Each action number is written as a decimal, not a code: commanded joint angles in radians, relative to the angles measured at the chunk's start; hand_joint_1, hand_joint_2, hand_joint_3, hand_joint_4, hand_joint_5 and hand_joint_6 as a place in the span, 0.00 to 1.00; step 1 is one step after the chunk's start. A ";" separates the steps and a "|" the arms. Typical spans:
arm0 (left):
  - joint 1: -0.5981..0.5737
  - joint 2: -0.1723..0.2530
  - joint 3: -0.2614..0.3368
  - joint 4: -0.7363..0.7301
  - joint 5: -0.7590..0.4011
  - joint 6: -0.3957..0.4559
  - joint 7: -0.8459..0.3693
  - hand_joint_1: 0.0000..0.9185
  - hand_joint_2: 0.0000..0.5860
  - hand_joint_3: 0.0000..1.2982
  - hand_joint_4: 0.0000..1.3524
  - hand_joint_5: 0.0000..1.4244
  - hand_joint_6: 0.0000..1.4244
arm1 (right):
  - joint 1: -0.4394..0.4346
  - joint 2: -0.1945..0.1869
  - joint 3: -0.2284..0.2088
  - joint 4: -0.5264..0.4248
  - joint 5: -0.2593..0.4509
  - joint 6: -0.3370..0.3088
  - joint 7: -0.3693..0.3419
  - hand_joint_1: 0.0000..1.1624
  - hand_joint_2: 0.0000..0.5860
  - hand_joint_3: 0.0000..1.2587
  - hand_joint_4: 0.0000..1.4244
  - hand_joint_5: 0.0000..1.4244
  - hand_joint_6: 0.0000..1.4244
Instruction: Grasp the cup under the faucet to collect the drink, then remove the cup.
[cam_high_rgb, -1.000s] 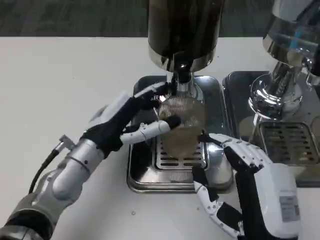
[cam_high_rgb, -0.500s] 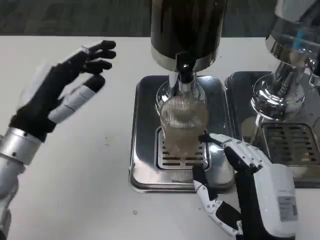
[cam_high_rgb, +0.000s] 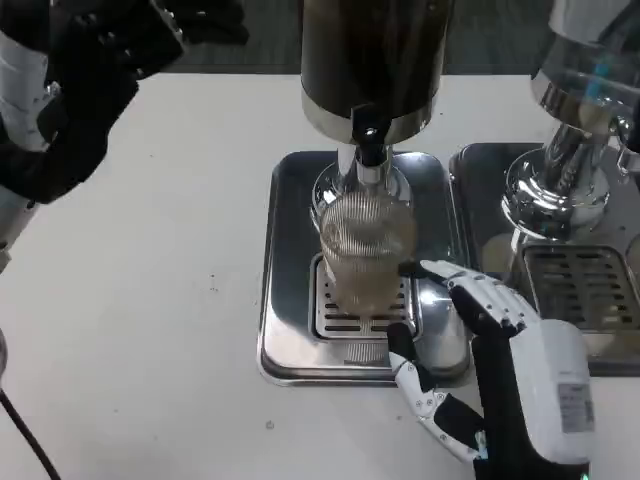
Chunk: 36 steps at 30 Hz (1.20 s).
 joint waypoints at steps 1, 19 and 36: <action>-0.072 -0.030 0.006 0.041 0.007 0.139 -0.070 0.00 0.18 0.33 0.31 0.29 0.21 | -0.001 0.008 -0.004 0.012 0.018 -0.007 0.000 0.52 0.72 0.33 0.25 0.24 0.25; -0.231 -0.208 -0.009 0.347 0.222 0.161 -0.119 0.00 0.20 0.26 0.23 0.19 0.14 | 0.007 0.049 0.005 0.040 0.021 -0.004 -0.028 0.51 0.74 0.33 0.25 0.24 0.25; -0.284 -0.230 -0.037 0.498 0.387 0.034 -0.121 0.00 0.20 0.23 0.18 0.16 0.11 | 0.014 0.064 0.009 0.064 0.035 -0.007 -0.039 0.50 0.73 0.33 0.25 0.24 0.25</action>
